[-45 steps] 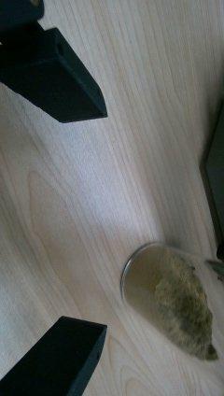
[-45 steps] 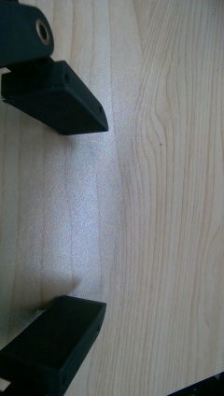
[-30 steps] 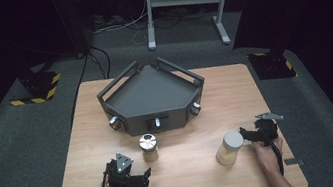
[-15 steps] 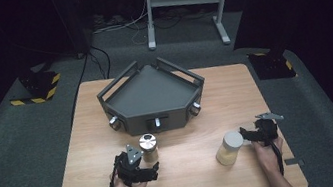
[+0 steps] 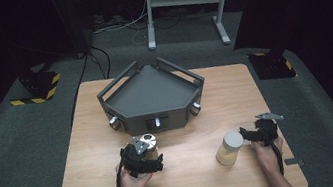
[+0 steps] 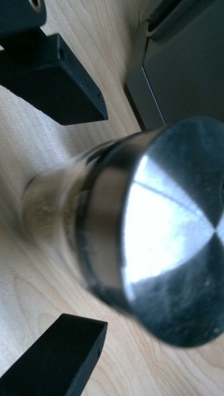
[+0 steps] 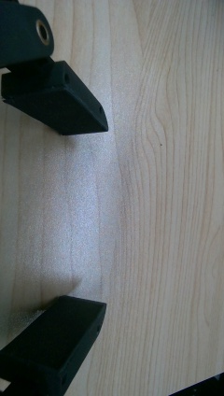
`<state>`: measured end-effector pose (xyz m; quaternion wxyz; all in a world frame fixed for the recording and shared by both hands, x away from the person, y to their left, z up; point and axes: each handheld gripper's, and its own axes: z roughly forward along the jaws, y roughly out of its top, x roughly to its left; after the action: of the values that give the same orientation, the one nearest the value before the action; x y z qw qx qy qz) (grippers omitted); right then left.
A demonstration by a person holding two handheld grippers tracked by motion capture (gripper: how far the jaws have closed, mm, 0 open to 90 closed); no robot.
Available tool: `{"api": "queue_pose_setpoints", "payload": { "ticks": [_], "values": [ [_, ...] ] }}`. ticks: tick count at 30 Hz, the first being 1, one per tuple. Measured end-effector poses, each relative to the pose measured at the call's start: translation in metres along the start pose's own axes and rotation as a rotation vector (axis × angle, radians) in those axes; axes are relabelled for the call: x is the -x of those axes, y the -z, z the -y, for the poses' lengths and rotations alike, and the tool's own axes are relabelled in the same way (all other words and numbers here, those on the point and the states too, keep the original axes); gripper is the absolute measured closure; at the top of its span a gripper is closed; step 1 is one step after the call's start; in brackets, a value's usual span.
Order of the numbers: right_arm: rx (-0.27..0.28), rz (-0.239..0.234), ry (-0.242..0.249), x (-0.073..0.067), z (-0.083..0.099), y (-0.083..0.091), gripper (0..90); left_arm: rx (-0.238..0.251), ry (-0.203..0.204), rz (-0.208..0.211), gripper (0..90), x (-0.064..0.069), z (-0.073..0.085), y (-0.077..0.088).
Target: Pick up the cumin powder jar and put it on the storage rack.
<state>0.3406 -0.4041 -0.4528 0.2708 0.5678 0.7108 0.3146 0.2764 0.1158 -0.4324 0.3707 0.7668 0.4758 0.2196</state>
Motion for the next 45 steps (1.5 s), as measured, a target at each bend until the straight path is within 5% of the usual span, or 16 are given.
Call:
{"api": "queue_pose_setpoints", "payload": {
  "ticks": [21,35,45],
  "values": [
    [0.0,0.0,0.001,0.0,0.0,0.0,11.3,0.017,0.03,-0.059,14.3,0.011,-0.01,-0.017],
    [0.0,0.0,0.001,0.0,0.0,0.0,11.3,-0.012,0.001,-0.062,23.9,0.012,-0.016,-0.019],
    [0.0,0.0,0.001,0.0,0.0,0.0,11.4,-0.004,0.016,-0.05,31.3,0.01,-0.015,-0.02]
  ]
}}
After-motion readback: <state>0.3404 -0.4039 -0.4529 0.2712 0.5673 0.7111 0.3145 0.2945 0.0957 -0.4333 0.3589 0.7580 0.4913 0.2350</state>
